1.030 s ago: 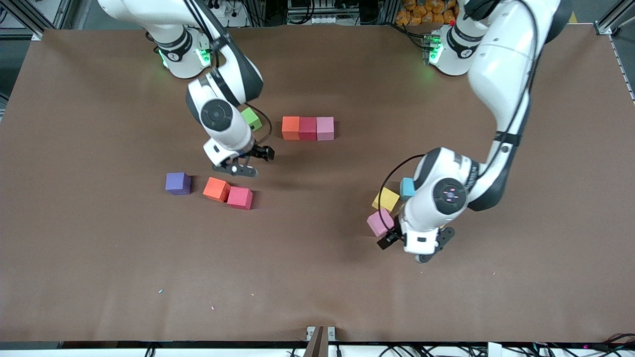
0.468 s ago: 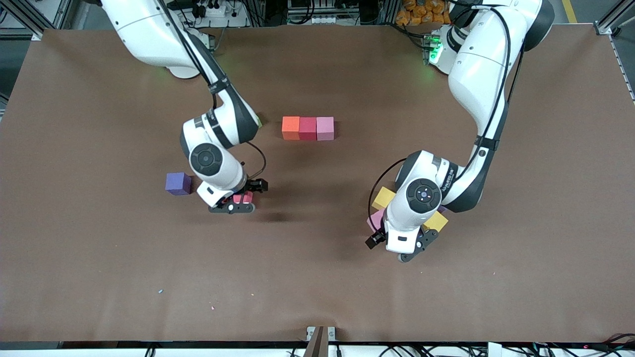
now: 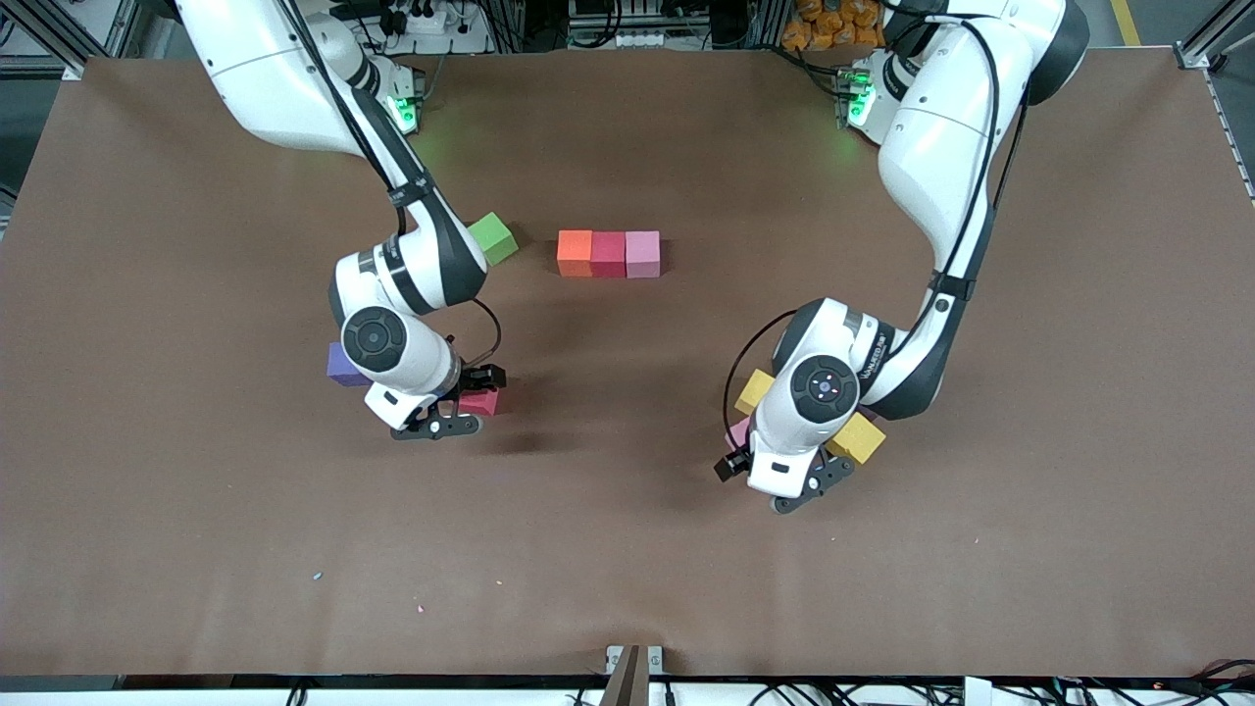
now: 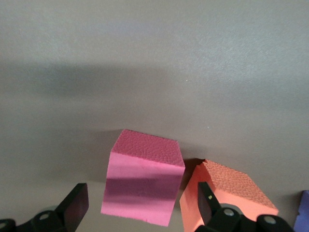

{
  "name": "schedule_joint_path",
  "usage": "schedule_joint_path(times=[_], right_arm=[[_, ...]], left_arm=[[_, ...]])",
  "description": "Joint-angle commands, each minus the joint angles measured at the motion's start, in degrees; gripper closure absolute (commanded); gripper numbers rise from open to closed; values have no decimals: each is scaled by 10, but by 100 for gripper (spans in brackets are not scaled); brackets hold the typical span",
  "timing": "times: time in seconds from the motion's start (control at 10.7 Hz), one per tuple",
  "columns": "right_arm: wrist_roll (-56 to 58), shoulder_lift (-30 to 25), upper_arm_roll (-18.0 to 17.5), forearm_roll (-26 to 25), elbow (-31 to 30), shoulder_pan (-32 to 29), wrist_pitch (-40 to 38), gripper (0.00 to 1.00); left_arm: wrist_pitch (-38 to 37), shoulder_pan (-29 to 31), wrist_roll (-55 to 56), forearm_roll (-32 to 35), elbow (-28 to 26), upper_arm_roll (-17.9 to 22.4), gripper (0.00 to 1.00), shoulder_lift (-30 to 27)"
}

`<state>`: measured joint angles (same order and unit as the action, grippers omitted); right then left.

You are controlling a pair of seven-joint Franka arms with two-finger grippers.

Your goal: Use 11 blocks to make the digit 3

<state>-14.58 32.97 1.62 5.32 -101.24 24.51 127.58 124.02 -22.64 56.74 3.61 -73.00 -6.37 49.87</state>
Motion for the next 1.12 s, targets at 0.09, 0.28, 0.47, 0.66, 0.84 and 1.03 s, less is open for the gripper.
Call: schedule_joint_path(times=[0.09,0.28,0.47,0.66,0.84,1.03], right_arm=[[-6,16,-6,5,13,-9,8,0],[-13,23,-7,5,13,-9,18,0],[-22,30,-7,5,11,-6,28,0],[-35,33,-7,5,10,-3,28,0],[-41,33,-7,5,6,-3,28,4],[-41,32,-7,5,5,-3,22,63]], left_arm=[[-49,-4,-44,12,0,5,0,-3],[-55,-3,-45,12,0,5,0,-2],[-55,-3,-49,12,-6,5,0,2],[-52,-3,-50,12,-5,5,0,10],[-50,-4,-50,13,-5,6,12,11],[-49,-8,-37,14,-2,6,78,9]])
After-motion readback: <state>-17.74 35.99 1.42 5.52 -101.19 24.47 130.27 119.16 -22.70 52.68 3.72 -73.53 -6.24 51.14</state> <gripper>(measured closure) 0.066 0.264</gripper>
